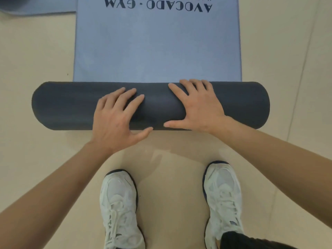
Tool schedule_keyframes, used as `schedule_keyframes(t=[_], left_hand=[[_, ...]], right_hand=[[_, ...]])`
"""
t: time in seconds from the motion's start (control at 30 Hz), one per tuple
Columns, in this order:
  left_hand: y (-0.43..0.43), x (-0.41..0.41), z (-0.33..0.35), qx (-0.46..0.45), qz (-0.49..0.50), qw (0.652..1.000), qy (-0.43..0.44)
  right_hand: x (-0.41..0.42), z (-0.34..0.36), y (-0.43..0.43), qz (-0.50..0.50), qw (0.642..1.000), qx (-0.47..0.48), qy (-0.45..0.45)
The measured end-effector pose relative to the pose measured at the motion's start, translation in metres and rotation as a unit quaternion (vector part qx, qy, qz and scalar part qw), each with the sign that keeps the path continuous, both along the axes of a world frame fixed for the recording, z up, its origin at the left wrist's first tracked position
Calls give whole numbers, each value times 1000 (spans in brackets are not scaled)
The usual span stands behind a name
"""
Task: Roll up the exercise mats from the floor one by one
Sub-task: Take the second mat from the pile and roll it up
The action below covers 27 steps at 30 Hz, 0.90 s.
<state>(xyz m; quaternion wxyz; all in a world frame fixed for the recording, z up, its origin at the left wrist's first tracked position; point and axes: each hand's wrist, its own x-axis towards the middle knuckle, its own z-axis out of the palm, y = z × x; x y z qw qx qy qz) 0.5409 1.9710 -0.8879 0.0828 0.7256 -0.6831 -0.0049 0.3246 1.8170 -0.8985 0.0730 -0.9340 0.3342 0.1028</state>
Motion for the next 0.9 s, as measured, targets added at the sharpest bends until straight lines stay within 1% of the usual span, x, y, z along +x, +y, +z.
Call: schedule_keyframes(t=[0.07, 0.2, 0.23, 0.27, 0.37, 0.47, 0.6, 0.7, 0.77, 0.9], left_hand=[[2, 3, -3, 24, 1, 999, -24], [-22, 12, -3, 109, 10, 992, -56], [-31, 15, -2, 116, 13, 991, -59], [-40, 20, -1, 120, 15, 991, -62], [-66, 37, 1, 119, -4, 991, -61], [-91, 55, 4, 124, -33, 991, -43], [-124, 73, 13, 183, -41, 982, 11], [-143, 79, 18, 225, -39, 973, 23], [-151, 80, 21, 234, -39, 971, 16], [-153, 76, 26, 233, -45, 971, -13]], right_hand=[[8, 7, -18, -4, 999, 38, -5], [23, 17, -54, -23, 989, 143, -5], [27, 20, -61, -31, 988, 150, -11], [30, 23, -66, -39, 989, 138, -22], [32, 32, -64, -56, 996, 49, -46], [24, 25, -50, -35, 999, -10, -28], [12, 10, -49, -42, 994, -90, -37], [13, 10, -61, -40, 994, -97, -5], [18, 14, -72, -33, 996, -88, -7], [20, 15, -83, 8, 995, -99, -27]])
